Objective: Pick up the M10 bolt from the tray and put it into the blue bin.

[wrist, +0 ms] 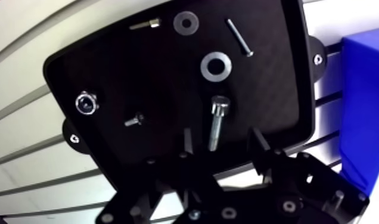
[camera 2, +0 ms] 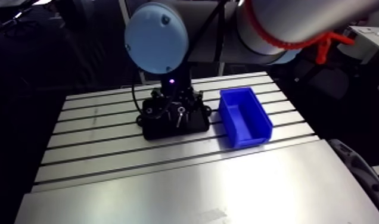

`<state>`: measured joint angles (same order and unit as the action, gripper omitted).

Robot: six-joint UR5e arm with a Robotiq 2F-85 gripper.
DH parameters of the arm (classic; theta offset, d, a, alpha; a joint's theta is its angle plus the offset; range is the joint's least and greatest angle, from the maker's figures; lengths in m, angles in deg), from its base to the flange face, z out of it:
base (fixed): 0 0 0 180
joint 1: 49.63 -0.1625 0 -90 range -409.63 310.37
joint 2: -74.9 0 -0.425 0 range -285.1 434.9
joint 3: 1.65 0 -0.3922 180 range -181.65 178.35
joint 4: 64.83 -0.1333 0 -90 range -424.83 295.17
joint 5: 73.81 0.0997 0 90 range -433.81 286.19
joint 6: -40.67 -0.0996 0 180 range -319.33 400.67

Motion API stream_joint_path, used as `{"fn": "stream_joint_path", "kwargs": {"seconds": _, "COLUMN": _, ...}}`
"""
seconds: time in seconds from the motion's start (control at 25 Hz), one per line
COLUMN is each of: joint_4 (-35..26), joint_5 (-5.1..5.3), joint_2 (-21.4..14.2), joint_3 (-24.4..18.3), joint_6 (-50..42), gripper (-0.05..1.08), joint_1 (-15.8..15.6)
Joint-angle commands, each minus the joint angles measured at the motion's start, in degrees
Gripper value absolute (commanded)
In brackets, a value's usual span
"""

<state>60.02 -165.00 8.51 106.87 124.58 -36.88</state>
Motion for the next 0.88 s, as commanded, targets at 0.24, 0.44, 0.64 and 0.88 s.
{"fn": "stream_joint_path", "kwargs": {"seconds": 0.24, "joint_4": 0.01, "joint_5": 0.00, "joint_2": 0.53, "joint_3": -0.02, "joint_6": -0.02, "gripper": 0.45, "joint_1": 0.00}}
{"fn": "stream_joint_path", "kwargs": {"seconds": 0.44, "joint_4": 1.41, "joint_5": 0.00, "joint_2": 0.61, "joint_3": 0.07, "joint_6": 0.07, "gripper": 0.46, "joint_1": 0.00}}
{"fn": "stream_joint_path", "kwargs": {"seconds": 0.64, "joint_4": 1.50, "joint_5": -0.09, "joint_2": 0.70, "joint_3": 0.15, "joint_6": 0.07, "gripper": 0.48, "joint_1": 0.00}}
{"fn": "stream_joint_path", "kwargs": {"seconds": 0.88, "joint_4": 1.59, "joint_5": -0.09, "joint_2": 0.97, "joint_3": 0.24, "joint_6": 0.07, "gripper": 0.51, "joint_1": 0.00}}
